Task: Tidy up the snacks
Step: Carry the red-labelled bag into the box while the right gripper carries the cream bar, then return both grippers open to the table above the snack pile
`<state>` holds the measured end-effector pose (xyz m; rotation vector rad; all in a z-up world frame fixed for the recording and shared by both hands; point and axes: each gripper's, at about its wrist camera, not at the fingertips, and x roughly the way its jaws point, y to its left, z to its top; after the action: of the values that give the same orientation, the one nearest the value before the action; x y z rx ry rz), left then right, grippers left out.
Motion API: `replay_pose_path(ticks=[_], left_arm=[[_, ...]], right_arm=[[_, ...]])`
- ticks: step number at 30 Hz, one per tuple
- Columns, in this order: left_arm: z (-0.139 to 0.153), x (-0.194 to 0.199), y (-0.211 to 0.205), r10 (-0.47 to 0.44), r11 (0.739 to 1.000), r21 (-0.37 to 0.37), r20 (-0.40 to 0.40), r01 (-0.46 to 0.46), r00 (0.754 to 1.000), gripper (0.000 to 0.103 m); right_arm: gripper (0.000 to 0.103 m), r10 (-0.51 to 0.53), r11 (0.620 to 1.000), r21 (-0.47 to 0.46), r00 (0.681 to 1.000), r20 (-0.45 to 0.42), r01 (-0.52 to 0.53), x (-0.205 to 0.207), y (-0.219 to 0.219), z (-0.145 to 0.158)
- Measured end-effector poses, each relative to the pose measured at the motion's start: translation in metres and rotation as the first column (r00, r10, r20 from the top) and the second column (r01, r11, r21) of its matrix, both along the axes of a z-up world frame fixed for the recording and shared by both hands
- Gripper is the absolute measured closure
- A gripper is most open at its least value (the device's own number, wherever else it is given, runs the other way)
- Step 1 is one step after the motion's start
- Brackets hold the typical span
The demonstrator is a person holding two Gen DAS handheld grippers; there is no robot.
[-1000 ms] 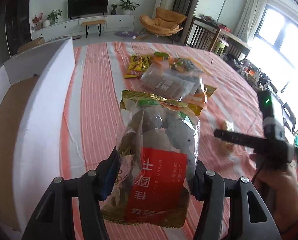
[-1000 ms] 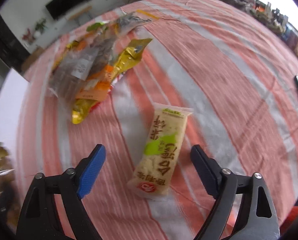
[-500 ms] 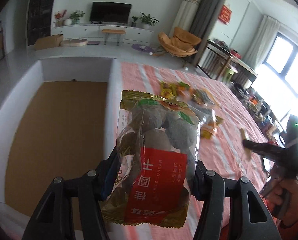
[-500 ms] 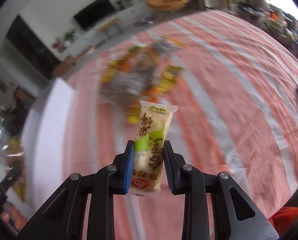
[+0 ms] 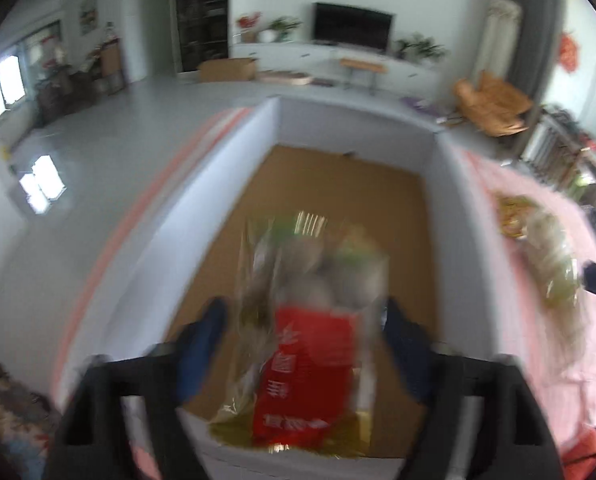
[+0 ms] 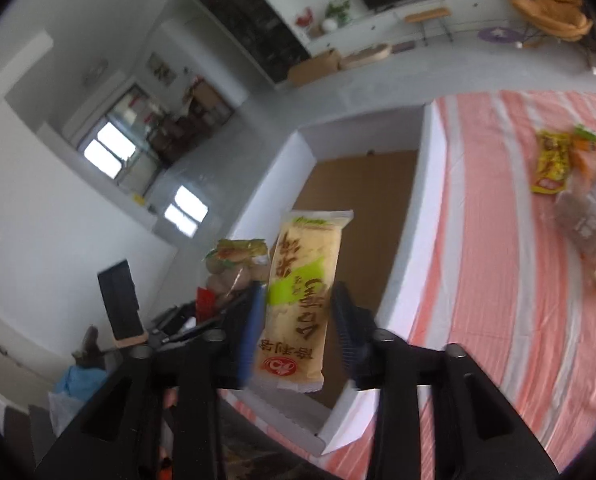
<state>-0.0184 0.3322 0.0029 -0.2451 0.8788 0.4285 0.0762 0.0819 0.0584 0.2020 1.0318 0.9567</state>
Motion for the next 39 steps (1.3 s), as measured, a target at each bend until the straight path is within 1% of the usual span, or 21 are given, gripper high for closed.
replay_pose_path(ticks=[2, 6, 8, 10, 12, 13, 16, 17, 18, 19, 20, 21, 23, 25, 27, 28, 30, 33, 36, 37, 39], left_arm=[[-0.008, -0.003, -0.001, 0.029, 0.999, 0.018, -0.002, -0.029, 1.000, 0.007], [-0.013, -0.001, -0.013, 0.007, 1.000, -0.024, 0.037, -0.007, 0.999, 0.007], [-0.007, 0.002, -0.033, -0.051, 0.997, -0.058, 0.083, 0.056, 0.995, 0.007], [0.003, 0.009, -0.065, -0.146, 0.982, -0.101, 0.135, 0.161, 0.980, 0.006], [0.011, 0.020, -0.107, -0.260, 0.952, -0.124, 0.165, 0.281, 0.951, 0.003], [0.013, 0.027, -0.132, -0.327, 0.929, -0.123, 0.168, 0.348, 0.930, 0.001], [0.004, 0.047, -0.198, -0.478, 0.863, -0.114, 0.133, 0.493, 0.868, 0.001], [-0.003, 0.054, -0.215, -0.515, 0.841, -0.128, 0.113, 0.526, 0.850, 0.001], [-0.015, 0.064, -0.234, -0.549, 0.817, -0.147, 0.096, 0.558, 0.830, 0.001], [-0.031, 0.074, -0.250, -0.574, 0.800, -0.163, 0.073, 0.578, 0.815, 0.001], [-0.049, 0.086, -0.264, -0.584, 0.795, -0.174, 0.038, 0.581, 0.811, 0.001], [-0.062, 0.096, -0.275, -0.588, 0.794, -0.180, 0.013, 0.581, 0.808, 0.001], [-0.091, 0.118, -0.286, -0.585, 0.803, -0.167, -0.038, 0.572, 0.810, 0.001], [-0.109, 0.134, -0.290, -0.547, 0.834, -0.126, -0.058, 0.537, 0.835, 0.001], [-0.123, 0.136, -0.287, -0.510, 0.858, -0.105, -0.066, 0.503, 0.857, 0.001], [-0.123, 0.140, -0.286, -0.497, 0.867, -0.067, -0.052, 0.493, 0.866, 0.001], [-0.128, 0.154, -0.289, -0.488, 0.873, -0.051, -0.080, 0.485, 0.869, 0.001], [-0.129, 0.172, -0.293, -0.500, 0.865, -0.027, -0.110, 0.500, 0.859, 0.000], [-0.131, 0.189, -0.286, -0.445, 0.895, -0.015, -0.085, 0.445, 0.892, 0.000], [-0.132, 0.190, -0.283, -0.413, 0.911, -0.006, -0.062, 0.413, 0.909, 0.000], [-0.132, 0.189, -0.283, -0.390, 0.920, 0.003, -0.059, 0.391, 0.919, 0.000]], right_arm=[[0.035, -0.025, 0.999, -0.031, 1.000, -0.001, 0.025, 0.005, -0.002, -0.014], [0.035, -0.144, 0.983, -0.103, 0.987, 0.071, 0.150, 0.015, -0.055, -0.045], [0.034, -0.240, 0.949, -0.170, 0.959, 0.152, 0.264, 0.021, -0.098, -0.064], [0.033, -0.336, 0.878, -0.267, 0.908, 0.252, 0.398, 0.024, -0.140, -0.090], [0.033, -0.417, 0.776, -0.363, 0.851, 0.320, 0.516, 0.030, -0.183, -0.126], [0.033, -0.455, 0.719, -0.404, 0.823, 0.341, 0.565, 0.032, -0.206, -0.147], [0.033, -0.527, 0.612, -0.441, 0.755, 0.391, 0.656, 0.029, -0.254, -0.179], [0.033, -0.574, 0.596, -0.443, 0.742, 0.347, 0.669, 0.037, -0.265, -0.183], [0.033, -0.609, 0.609, -0.409, 0.732, 0.307, 0.679, 0.044, -0.272, -0.181], [0.033, -0.631, 0.615, -0.363, 0.713, 0.307, 0.700, 0.045, -0.279, -0.177], [0.033, -0.638, 0.596, -0.351, 0.691, 0.339, 0.722, 0.044, -0.280, -0.172], [0.032, -0.632, 0.577, -0.365, 0.682, 0.368, 0.731, 0.048, -0.280, -0.173], [0.033, -0.621, 0.567, -0.403, 0.694, 0.365, 0.719, 0.057, -0.275, -0.182], [0.032, -0.609, 0.558, -0.441, 0.708, 0.357, 0.703, 0.052, -0.272, -0.187], [0.032, -0.596, 0.540, -0.471, 0.712, 0.371, 0.697, 0.050, -0.268, -0.189], [0.032, -0.589, 0.542, -0.478, 0.718, 0.370, 0.691, 0.051, -0.269, -0.190], [0.032, -0.585, 0.542, -0.477, 0.719, 0.377, 0.691, 0.049, -0.269, -0.189], [0.026, -0.593, 0.542, -0.472, 0.715, 0.372, 0.695, 0.042, -0.272, -0.186], [0.021, -0.630, 0.549, -0.450, 0.702, 0.331, 0.705, 0.036, -0.282, -0.186], [0.019, -0.643, 0.553, -0.438, 0.697, 0.317, 0.709, 0.035, -0.286, -0.187], [0.018, -0.647, 0.543, -0.446, 0.693, 0.319, 0.712, 0.035, -0.285, -0.187]])
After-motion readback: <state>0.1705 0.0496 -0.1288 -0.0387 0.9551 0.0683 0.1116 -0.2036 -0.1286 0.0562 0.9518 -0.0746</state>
